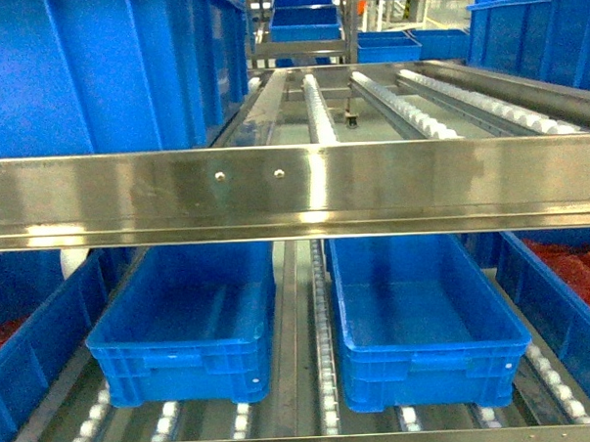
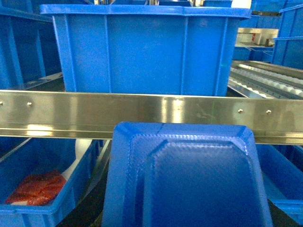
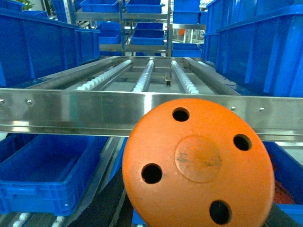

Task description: Sort blue parts and orange caps into right shelf containers

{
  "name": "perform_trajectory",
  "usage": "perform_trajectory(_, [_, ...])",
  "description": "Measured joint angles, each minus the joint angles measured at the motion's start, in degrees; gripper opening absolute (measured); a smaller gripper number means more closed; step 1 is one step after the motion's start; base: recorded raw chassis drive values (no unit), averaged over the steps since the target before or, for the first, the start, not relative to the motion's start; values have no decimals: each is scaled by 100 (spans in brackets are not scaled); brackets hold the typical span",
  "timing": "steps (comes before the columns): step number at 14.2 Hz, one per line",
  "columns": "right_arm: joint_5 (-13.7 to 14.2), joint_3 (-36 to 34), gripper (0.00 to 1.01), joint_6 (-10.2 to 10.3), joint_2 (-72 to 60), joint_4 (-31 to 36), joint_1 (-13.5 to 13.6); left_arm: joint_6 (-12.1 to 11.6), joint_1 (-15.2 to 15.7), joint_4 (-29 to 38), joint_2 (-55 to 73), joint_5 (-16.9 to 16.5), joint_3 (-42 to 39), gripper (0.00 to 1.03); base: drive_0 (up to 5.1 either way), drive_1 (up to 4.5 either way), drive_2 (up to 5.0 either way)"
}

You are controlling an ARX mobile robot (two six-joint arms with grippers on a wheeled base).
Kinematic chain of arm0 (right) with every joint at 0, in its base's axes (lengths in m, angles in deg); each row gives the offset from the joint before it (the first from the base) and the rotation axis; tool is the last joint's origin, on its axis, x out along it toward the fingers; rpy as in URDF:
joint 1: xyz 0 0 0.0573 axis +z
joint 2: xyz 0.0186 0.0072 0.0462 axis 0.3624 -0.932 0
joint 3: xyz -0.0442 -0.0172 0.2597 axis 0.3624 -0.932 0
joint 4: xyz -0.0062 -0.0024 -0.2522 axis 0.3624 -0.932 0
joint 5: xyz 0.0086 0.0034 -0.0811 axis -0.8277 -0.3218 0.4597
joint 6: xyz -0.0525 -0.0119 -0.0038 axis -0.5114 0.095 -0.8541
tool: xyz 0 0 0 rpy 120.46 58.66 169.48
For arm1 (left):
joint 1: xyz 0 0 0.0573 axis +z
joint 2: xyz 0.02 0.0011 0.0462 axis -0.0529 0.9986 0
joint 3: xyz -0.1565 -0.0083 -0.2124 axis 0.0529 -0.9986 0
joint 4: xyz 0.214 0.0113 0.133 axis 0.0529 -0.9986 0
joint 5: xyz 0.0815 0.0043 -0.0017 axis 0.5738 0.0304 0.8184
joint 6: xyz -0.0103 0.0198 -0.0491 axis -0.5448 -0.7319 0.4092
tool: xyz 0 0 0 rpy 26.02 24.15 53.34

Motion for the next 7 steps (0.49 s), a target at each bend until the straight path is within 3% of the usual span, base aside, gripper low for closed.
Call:
perform_trajectory(1, [0, 0, 43, 2, 0, -15, 0, 0, 0, -7, 0, -2, 0, 43, -494, 247, 247])
perform_trajectory(7, [-15, 0, 43, 4, 0, -13, 0, 0, 0, -7, 0, 0, 0, 43, 0, 0, 0])
